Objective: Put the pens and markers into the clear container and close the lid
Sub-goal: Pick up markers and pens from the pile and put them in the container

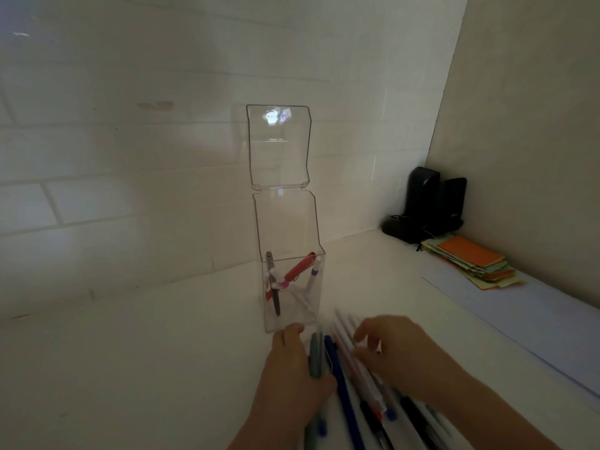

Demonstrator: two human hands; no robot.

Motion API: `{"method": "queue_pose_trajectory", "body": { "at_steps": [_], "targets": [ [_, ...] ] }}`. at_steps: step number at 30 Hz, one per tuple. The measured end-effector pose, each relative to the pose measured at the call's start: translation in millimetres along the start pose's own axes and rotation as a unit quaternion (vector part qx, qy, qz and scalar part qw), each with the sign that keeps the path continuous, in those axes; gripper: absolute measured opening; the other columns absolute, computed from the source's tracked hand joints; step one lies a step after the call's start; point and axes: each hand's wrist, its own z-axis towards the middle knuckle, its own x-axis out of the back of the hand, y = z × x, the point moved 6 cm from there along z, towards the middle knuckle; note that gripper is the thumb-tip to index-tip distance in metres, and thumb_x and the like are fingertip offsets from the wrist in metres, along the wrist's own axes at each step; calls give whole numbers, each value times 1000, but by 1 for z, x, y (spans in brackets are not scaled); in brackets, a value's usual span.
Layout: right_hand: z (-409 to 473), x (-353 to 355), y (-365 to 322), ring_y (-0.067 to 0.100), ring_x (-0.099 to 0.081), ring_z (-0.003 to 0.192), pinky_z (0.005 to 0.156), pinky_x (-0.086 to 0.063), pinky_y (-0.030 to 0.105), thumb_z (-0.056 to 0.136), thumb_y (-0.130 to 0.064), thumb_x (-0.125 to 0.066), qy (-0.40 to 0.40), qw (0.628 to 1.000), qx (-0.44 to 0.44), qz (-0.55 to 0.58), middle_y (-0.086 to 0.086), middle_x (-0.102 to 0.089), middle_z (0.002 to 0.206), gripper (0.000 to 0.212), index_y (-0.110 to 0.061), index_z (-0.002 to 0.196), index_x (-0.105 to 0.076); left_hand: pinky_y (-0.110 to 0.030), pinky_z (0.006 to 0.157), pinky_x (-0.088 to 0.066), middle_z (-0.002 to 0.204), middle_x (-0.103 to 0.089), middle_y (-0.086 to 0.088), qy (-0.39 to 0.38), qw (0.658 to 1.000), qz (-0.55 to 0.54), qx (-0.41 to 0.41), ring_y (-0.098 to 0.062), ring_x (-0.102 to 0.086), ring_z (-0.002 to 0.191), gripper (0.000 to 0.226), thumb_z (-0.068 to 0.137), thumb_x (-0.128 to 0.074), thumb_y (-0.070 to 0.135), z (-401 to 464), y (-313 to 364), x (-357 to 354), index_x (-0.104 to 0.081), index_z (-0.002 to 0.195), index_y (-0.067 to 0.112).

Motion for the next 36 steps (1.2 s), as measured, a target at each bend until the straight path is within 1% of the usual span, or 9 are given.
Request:
{"method": "queue_pose_trajectory", "body": {
  "at_steps": [5, 14, 20, 23, 25, 27, 30, 32, 36],
  "targets": [
    [-13, -33, -21, 18, -54, 111, 89, -42, 25, 89, -35, -50, -44, 997, -6, -68, 4, -56, 122, 36, -15, 118, -55, -22, 88, -40, 114, -41, -1, 3, 996, 93, 3, -16, -49, 107, 62, 73, -64, 24, 3, -4, -5, -32, 125, 14],
    [-16, -48, -21, 28, -56, 109, 88, -45, 33, 92, -19, -41, -36, 995, -80, -42, 13, -55, 123, 38, -9, 128, -40, -16, 84, -38, 112, -52, 5, 33, 990, 134, 15, -10, -53, 100, 61, 71, -62, 27, 0, -8, 9, -32, 125, 23],
    [1, -58, -28, 22, -40, 132, 105, -34, 33, 101, -23, -18, -142, 980, -137, -8, 12, -38, 146, 43, -7, 138, -31, -21, 83, -44, 102, -57, 1, 34, 992, 109, 52, -16, -58, 93, 55, 75, -59, 17, 3, -13, 16, -31, 122, 19],
    [3, -64, -24, 21, -47, 126, 101, -37, 30, 100, -29, -21, -115, 982, -150, 4, 11, -47, 140, 42, -10, 135, -35, -21, 85, -42, 115, -54, -1, 38, 984, 169, 51, -17, -56, 106, 34, 82, -52, 25, -3, -14, 19, -37, 112, 21],
    [0, -65, -23, 22, -53, 119, 80, -44, 23, 98, -23, -29, -83, 988, -131, -7, 14, -53, 132, 36, -10, 131, -36, -23, 84, -43, 108, -55, -1, 48, 978, 195, 52, -16, -57, 106, 15, 86, -46, 37, -5, -14, 21, -38, 82, 25],
    [-3, -62, -23, 22, -58, 111, 58, -36, 17, 93, -18, -38, -59, 992, -105, -25, 13, -58, 122, 35, -7, 126, -37, -23, 82, -44, 105, -58, -2, 42, 975, 207, 63, -16, -59, 102, 32, 87, -43, 44, -6, -13, 23, -28, 66, 25],
    [-1, -54, -24, 15, -57, 104, 77, -46, 23, 91, -25, -44, -80, 992, -91, 21, 3, -61, 104, 18, -14, 106, -47, -17, 56, -45, 68, -57, 6, 45, 968, 243, 29, -4, -65, 73, 50, 73, -60, 52, -2, -14, 24, -17, 57, 31],
    [2, -33, -23, 14, -55, 91, 81, -45, 23, 91, -29, -43, -55, 992, -75, 81, -5, -53, 82, 14, -24, 79, -40, -13, 40, -33, 48, -26, 11, 54, 970, 237, 2, 1, -63, 58, 63, 63, -68, 55, -3, -9, 30, -10, 54, 30],
    [7, 31, -21, 11, -49, 61, 54, -40, 18, 93, -30, -45, 92, 956, -60, 273, 1, -52, 73, 16, -19, 81, -45, -22, 81, -45, 94, -63, 4, 15, 987, 159, 23, -16, -61, 99, 25, 86, -44, 49, -6, -8, 31, -31, 74, 31]
  ]
}}
